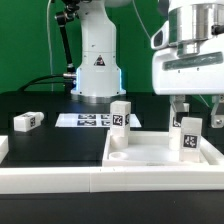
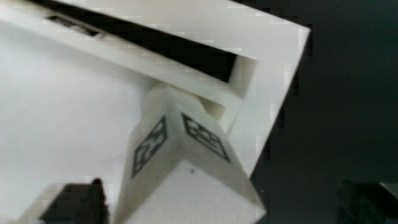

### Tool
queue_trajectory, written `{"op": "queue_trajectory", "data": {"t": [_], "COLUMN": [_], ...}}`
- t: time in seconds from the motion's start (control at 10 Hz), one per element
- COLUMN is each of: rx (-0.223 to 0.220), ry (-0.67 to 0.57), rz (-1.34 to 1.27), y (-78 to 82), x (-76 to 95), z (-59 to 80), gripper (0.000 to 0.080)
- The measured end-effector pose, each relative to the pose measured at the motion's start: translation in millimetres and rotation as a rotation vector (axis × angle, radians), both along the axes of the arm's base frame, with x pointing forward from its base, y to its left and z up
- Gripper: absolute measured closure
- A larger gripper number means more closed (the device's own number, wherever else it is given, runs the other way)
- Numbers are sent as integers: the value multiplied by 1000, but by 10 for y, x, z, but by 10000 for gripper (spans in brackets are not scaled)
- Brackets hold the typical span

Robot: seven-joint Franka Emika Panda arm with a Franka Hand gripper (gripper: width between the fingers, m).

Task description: Assemble square table

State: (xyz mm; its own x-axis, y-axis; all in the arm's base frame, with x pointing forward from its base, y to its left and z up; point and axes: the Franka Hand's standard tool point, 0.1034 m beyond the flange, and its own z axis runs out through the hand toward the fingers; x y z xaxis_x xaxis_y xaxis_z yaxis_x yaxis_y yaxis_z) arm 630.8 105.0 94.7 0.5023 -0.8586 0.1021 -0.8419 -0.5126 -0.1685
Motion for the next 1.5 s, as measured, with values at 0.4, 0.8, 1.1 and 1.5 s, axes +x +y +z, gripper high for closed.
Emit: {"op": "queue_trajectory", "data": {"t": [0.4,0.8,1.1,1.5], "rx": [-78,-95,-148,-155], "ry": [-25,-20,-8,-9], "rz": [415,454,680,704], "y": [-288,-309,-545,-806], "x": [58,54,16,-138], "z": [213,197,235,272], "gripper": [151,151,151,151]}}
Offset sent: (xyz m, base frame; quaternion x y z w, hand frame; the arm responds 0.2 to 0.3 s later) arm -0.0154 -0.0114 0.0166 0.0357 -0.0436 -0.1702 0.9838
